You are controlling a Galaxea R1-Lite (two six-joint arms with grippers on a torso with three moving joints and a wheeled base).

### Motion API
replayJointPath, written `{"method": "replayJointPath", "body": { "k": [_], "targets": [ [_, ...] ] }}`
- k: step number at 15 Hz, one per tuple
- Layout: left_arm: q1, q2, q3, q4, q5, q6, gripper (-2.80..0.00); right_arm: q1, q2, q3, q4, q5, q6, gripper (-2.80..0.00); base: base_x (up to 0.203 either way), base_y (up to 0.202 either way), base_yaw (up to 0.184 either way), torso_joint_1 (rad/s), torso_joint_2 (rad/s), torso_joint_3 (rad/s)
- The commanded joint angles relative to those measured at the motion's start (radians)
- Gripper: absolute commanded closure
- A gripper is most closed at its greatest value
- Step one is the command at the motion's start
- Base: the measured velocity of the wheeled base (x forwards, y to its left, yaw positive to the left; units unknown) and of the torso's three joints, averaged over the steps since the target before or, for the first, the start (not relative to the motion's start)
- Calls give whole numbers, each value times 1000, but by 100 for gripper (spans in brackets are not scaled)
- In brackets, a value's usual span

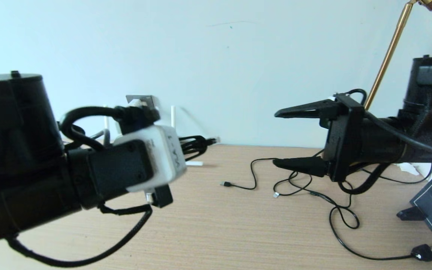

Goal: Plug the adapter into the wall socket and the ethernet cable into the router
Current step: Align cable and router interface

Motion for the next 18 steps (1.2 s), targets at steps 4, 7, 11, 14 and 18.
{"method": "replayJointPath", "body": {
  "k": [4, 7, 11, 14, 18],
  "targets": [
    [263, -100, -10, 91, 10, -219, 0, -121, -246, 263, 23, -461, -599, -280, 0, 0, 0, 0, 0, 0],
    [349, -221, -97, 401, 12, -240, 0, -131, -448, 449, 33, -847, -988, -280, 0, 0, 0, 0, 0, 0],
    [396, -275, -138, 537, 101, -500, 0, -135, -828, 680, 51, -945, -1192, -280, 0, 0, 0, 0, 0, 0],
    [492, -288, -140, 670, 111, -598, 0, -136, -1016, 868, 73, -974, -1259, -280, 0, 0, 0, 0, 0, 0],
    [614, -253, -153, 809, -13, -722, 0, -136, -1237, 973, 179, -964, -1321, -280, 0, 0, 0, 0, 0, 0]
  ]
}}
